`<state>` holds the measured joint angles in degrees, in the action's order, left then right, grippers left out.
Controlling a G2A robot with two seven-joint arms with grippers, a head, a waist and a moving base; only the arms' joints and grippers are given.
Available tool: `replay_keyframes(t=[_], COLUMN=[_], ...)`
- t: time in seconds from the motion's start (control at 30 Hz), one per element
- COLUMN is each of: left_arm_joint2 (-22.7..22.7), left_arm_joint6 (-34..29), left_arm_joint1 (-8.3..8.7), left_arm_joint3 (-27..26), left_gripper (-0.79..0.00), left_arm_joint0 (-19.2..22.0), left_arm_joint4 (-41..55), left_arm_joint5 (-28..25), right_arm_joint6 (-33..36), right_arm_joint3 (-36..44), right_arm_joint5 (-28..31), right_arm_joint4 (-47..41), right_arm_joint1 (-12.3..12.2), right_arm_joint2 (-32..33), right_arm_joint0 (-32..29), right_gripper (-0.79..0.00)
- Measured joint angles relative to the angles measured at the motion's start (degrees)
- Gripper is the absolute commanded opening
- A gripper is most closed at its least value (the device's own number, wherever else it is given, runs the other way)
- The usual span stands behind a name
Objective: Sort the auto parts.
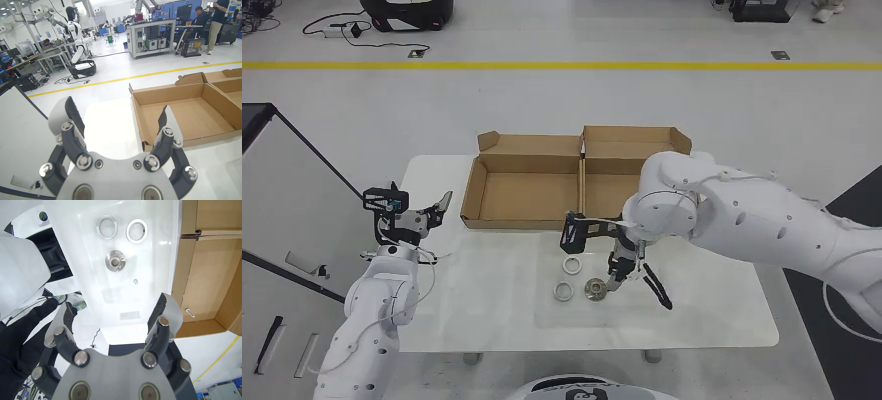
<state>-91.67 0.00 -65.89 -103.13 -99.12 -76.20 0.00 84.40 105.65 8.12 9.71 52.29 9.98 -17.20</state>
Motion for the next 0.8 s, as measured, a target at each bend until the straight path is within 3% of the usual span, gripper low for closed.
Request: replay_keyframes(t=[0.8], left_arm_joint2=[0.0], left_arm_joint6=[0.0], left_arm_joint1=[0.0], left_arm_joint3=[0.0], left_gripper=[0.0], left_arm_joint0=[0.0], left_arm_joint4=[0.0], left_arm_joint5=[0.0], right_arm_joint6=[3.61], right_arm_joint3=[6.49], right_arm_joint5=[-12.1], right_arm_joint4=[4.76], right_arm_joint1=[-3.3], right_arm_joint2=[3.13], right_arm_joint0=[-6.57], right_gripper=[0.0])
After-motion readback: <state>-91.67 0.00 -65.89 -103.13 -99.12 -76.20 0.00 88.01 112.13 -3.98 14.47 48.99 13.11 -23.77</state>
